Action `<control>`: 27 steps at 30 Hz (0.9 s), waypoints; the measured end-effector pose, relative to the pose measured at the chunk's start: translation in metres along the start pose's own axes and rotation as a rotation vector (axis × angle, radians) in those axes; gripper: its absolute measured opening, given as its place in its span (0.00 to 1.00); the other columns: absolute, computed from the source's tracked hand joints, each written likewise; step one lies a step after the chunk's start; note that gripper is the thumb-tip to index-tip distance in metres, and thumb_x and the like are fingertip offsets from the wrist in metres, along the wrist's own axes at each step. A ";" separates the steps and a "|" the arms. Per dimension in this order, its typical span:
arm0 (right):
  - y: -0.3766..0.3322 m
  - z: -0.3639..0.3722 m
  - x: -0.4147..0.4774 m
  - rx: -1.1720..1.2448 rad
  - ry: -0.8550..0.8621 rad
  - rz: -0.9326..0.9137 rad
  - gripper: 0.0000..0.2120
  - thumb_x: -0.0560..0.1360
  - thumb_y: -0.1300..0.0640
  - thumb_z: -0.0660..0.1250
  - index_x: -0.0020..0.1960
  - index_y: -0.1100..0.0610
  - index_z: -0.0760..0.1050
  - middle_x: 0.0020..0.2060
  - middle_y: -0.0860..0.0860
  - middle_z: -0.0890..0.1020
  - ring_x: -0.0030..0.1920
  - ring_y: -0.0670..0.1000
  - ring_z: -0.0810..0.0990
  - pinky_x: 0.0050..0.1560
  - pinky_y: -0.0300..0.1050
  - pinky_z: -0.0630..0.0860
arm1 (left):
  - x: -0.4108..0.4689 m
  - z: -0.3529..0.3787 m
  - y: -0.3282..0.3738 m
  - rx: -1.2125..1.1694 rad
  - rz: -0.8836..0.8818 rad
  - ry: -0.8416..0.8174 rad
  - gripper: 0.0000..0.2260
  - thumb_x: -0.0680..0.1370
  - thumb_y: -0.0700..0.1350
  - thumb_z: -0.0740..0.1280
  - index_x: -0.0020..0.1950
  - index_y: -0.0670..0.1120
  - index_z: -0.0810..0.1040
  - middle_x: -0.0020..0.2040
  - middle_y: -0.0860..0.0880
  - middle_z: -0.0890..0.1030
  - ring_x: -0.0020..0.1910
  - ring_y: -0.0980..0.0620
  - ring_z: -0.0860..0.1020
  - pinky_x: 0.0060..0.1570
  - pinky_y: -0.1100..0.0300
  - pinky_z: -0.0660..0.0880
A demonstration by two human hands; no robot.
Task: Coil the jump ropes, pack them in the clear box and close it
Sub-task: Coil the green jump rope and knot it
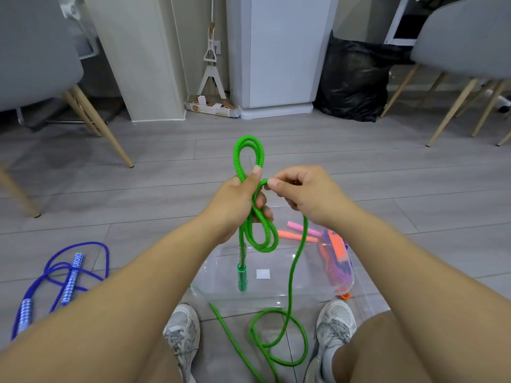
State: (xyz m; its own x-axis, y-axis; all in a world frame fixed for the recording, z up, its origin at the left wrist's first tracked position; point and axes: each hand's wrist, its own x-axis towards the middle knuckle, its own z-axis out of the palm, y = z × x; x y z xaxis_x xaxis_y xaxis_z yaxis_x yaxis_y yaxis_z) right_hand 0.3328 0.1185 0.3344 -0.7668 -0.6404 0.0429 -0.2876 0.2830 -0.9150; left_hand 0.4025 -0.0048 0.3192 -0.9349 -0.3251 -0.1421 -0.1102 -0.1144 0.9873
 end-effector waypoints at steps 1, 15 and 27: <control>0.002 -0.001 0.000 0.007 0.013 0.004 0.06 0.75 0.57 0.67 0.39 0.54 0.78 0.23 0.43 0.73 0.24 0.41 0.67 0.29 0.33 0.65 | 0.001 0.001 -0.001 -0.022 0.001 -0.002 0.17 0.82 0.52 0.55 0.38 0.44 0.67 0.23 0.52 0.68 0.24 0.51 0.72 0.36 0.52 0.79; 0.044 -0.069 -0.027 -0.301 0.096 0.116 0.06 0.76 0.56 0.66 0.41 0.55 0.77 0.27 0.47 0.74 0.25 0.40 0.69 0.33 0.38 0.66 | 0.014 -0.051 0.021 -0.249 0.125 0.236 0.14 0.80 0.50 0.61 0.37 0.48 0.65 0.23 0.54 0.63 0.21 0.57 0.59 0.22 0.68 0.59; 0.024 -0.001 -0.012 0.077 0.227 0.051 0.10 0.76 0.58 0.65 0.43 0.43 0.77 0.32 0.45 0.72 0.31 0.45 0.69 0.29 0.40 0.68 | 0.005 -0.021 0.009 -0.219 -0.003 0.038 0.17 0.78 0.46 0.66 0.33 0.49 0.63 0.26 0.51 0.60 0.22 0.56 0.58 0.22 0.66 0.60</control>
State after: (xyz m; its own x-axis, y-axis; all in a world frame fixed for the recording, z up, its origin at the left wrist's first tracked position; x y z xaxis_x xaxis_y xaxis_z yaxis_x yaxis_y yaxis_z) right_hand 0.3344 0.1342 0.3120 -0.8908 -0.4478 0.0768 -0.2071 0.2498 -0.9459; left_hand 0.4039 -0.0277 0.3259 -0.9210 -0.3588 -0.1520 -0.0336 -0.3154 0.9484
